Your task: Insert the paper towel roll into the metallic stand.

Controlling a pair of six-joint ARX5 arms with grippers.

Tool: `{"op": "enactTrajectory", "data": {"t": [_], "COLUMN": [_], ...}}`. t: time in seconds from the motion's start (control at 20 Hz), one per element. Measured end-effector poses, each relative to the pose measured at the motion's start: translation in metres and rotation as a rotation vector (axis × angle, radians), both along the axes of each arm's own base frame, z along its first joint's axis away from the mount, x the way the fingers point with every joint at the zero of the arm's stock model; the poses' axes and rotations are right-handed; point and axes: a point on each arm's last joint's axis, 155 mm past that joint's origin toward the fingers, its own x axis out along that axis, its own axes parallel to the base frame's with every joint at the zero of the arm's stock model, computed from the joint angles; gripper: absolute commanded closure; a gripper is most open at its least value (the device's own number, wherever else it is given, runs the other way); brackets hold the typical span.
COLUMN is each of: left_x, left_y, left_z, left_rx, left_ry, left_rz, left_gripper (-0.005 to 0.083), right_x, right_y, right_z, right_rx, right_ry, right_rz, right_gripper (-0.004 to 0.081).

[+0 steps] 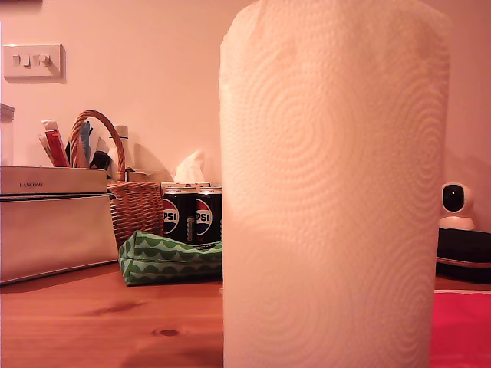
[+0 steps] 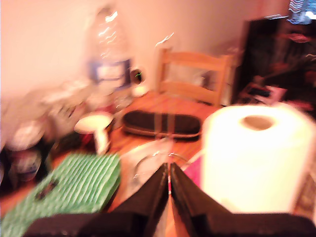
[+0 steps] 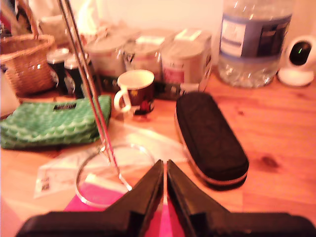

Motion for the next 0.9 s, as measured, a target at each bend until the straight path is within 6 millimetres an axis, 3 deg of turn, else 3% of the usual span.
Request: {"op": "enactTrajectory", "data": {"t": [0.15, 0.4, 0.65, 0.9], "left_x": [-0.009, -0.017, -0.022, -0.029], "left_y": [-0.008, -0.024, -0.037, -0.051], "left_z": [0.008, 0.0, 0.014, 0.01], "left_rx": [0.087, 0.206, 0.237, 0.272], "left_ry": [-0.023, -0.004, -0.066, -0.09], "left_rz": [-0.063, -0.185, -0.256, -0.334], "left_gripper": [0.0797, 0.0797, 0.0797, 0.0797], "right_x": [-0.003, -0.013, -0.021, -0.026], "right_y": [0.009, 0.027, 0.041, 0.048], "right_z": [0.0, -0.009, -0.012, -0.003], "right_rx": [0.015, 0.041, 0.067, 0.083], "right_ry": [0.002, 0.053, 0.074, 0.063], "right_rz": [0.05, 0.15, 0.23, 0.276], "right_gripper": [0.078, 0.078, 0.078, 0.078]}}
